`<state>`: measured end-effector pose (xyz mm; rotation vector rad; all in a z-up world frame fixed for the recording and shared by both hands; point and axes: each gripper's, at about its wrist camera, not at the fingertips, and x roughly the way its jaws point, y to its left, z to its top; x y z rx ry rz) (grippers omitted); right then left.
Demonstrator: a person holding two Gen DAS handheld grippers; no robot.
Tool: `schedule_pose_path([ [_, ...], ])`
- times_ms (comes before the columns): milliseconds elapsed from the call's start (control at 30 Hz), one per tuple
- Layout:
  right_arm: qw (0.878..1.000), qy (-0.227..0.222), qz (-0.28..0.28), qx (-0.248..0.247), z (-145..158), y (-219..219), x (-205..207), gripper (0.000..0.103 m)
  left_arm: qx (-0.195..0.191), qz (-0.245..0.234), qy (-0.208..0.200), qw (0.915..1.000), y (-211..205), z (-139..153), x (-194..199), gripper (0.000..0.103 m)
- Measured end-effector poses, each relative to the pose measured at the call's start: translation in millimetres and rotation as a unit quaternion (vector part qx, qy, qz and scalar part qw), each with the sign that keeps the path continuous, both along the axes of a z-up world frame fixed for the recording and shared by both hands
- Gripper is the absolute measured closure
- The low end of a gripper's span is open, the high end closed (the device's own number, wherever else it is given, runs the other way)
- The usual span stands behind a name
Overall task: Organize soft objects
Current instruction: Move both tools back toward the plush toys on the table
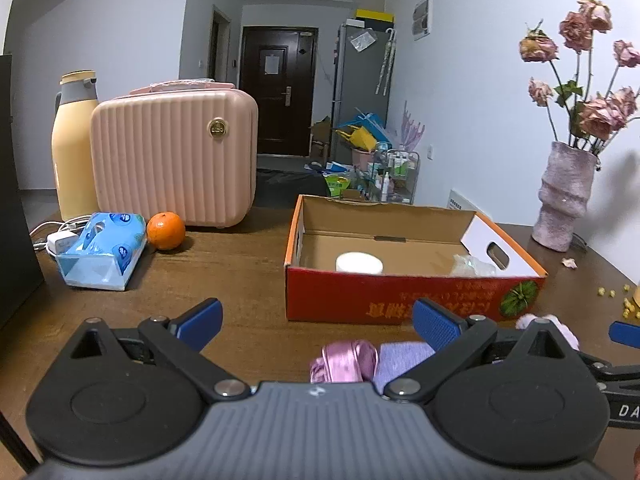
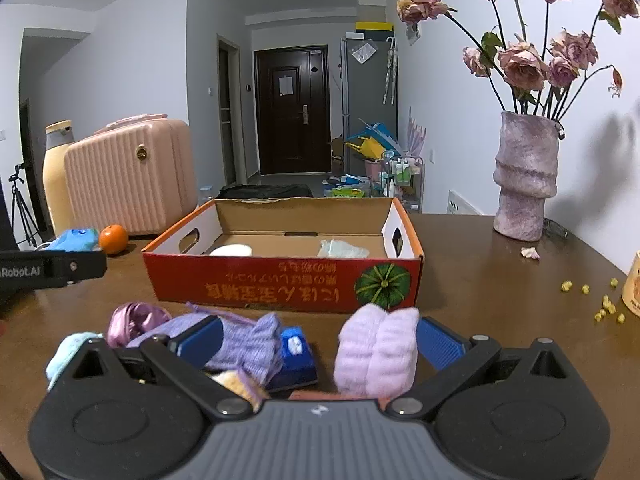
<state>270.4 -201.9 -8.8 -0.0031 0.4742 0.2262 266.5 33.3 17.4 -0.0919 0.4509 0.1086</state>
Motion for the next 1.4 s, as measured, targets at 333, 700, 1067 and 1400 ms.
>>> schedule_pose_path([
  [333, 1.000, 0.001, 0.016, -0.012, -14, 15, -39, 0.000, 0.017, -0.018, 0.006, 0.9997, 11, -16, -43, 0.000],
  [700, 0.999, 0.018, 0.031, -0.027, -24, 36, -65, 0.000, 0.019, -0.017, 0.007, 0.9996, 32, -26, -75, 0.000],
  [1067, 0.996, 0.051, 0.057, -0.044, -33, 70, -62, 0.000, 0.007, -0.011, 0.010, 0.9999, 47, -28, -78, 0.000],
  [1400, 0.993, 0.091, 0.063, -0.047, -42, 96, -37, 0.015, 0.002, -0.002, 0.020, 0.9998, 62, -31, -76, 0.000],
])
